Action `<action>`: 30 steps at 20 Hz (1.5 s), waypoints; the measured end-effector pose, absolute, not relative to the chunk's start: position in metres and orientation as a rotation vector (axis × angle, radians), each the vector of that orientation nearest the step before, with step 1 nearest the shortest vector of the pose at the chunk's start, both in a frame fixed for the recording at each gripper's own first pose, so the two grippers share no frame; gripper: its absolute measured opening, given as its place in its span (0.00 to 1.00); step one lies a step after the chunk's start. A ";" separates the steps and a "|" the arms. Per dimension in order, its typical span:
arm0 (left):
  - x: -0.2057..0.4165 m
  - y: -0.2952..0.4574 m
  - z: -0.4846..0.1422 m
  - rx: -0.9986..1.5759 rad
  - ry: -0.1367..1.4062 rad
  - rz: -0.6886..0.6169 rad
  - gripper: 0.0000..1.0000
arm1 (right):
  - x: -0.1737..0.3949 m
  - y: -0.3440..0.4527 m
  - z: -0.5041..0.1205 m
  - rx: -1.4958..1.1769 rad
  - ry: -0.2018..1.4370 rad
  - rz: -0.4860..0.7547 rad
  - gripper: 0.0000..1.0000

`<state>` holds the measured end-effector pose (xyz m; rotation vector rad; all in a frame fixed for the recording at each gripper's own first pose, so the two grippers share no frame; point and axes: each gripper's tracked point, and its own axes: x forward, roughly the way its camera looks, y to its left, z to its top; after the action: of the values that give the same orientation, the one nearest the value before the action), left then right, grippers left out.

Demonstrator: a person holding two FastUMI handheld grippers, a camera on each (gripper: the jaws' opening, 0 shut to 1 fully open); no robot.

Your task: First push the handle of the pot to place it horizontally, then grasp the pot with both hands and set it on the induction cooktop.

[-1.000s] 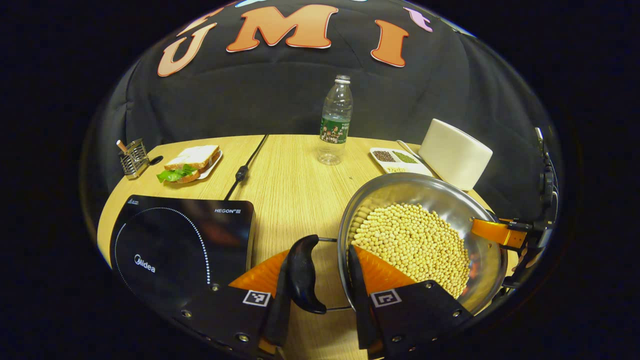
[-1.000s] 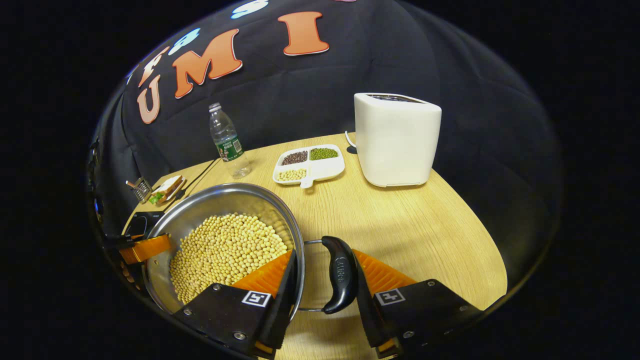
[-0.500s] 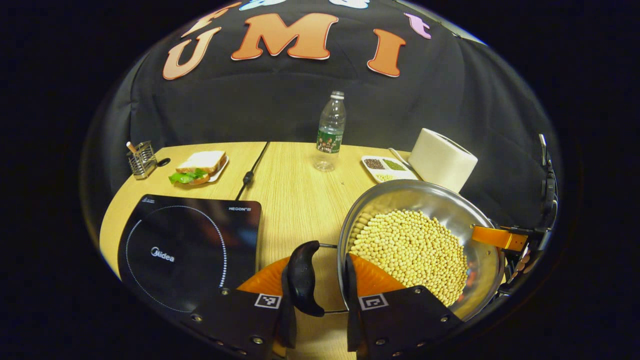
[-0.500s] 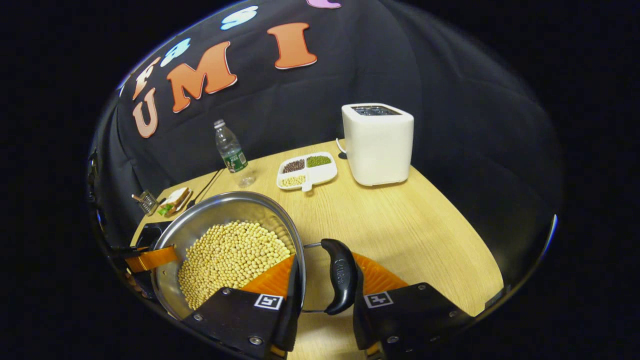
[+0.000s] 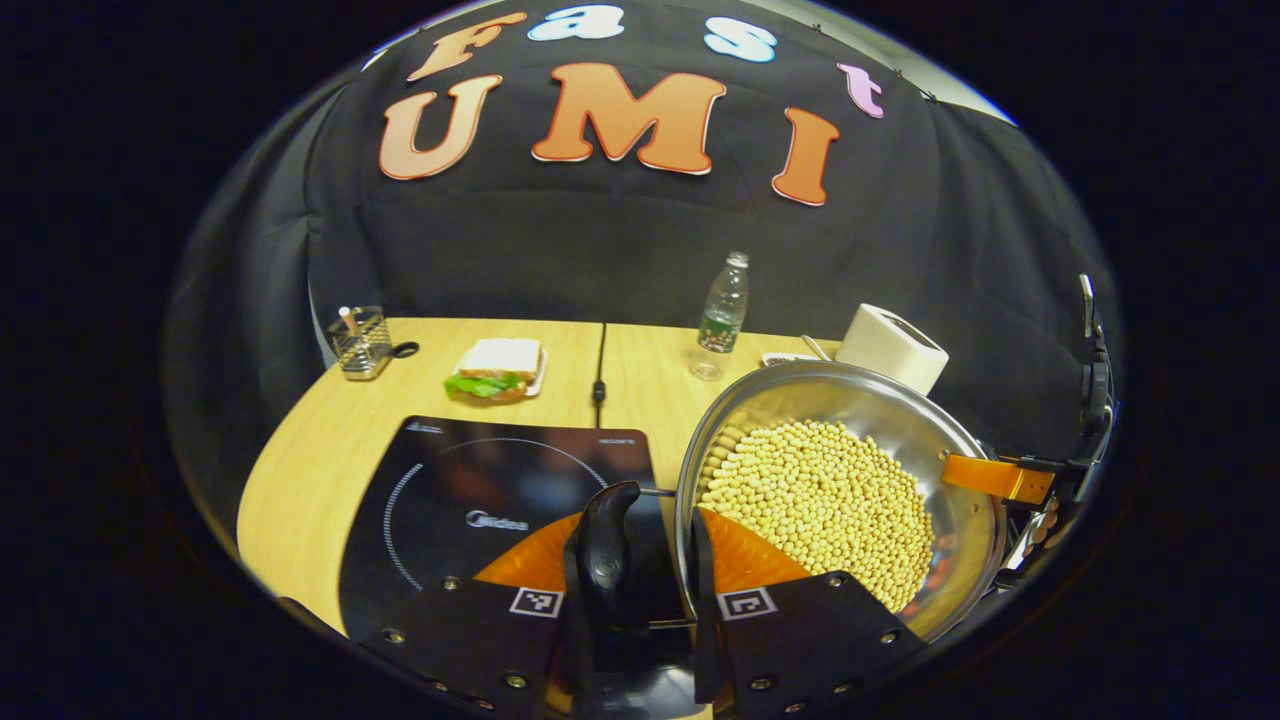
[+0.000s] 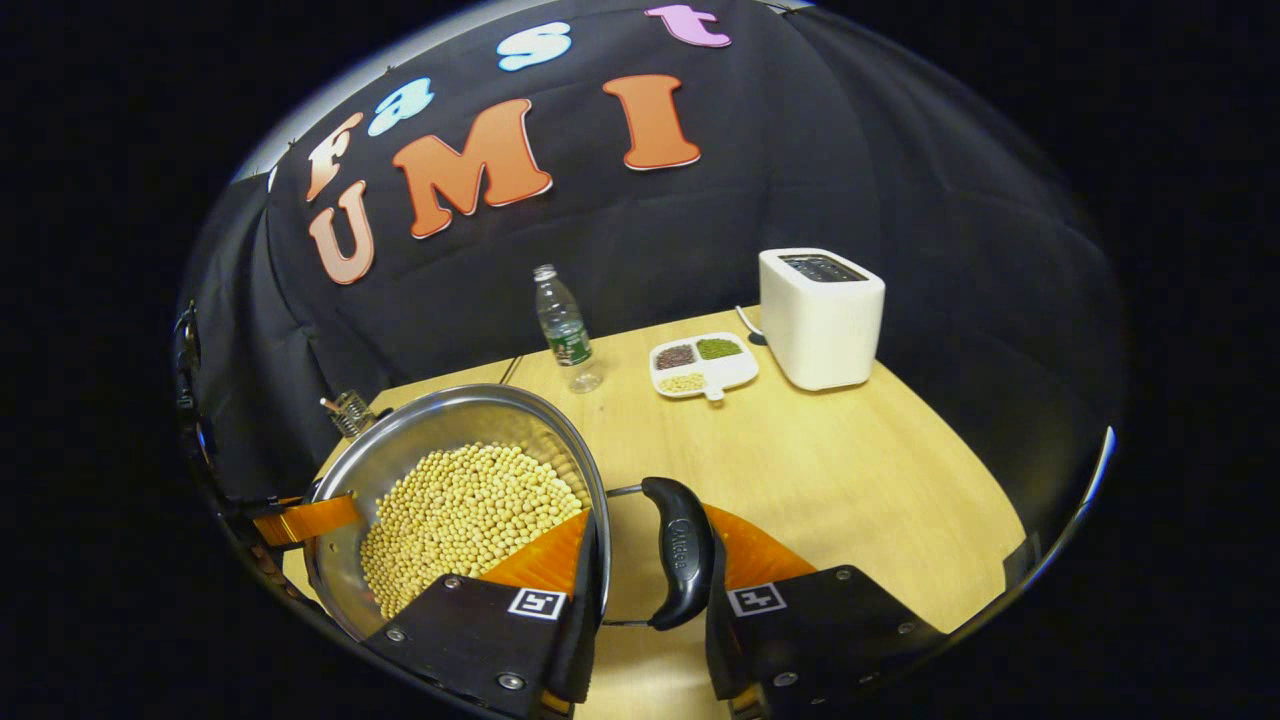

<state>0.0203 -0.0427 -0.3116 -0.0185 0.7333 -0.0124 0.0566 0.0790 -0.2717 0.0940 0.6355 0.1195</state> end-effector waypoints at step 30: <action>0.017 0.175 -0.339 -0.045 0.857 0.023 0.40 | 0.039 0.277 -0.339 0.134 0.764 0.147 0.40</action>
<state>0.0169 0.1752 -0.3389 -0.0446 0.8573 0.0231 0.0388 0.2768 -0.3386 0.1337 0.7641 0.1474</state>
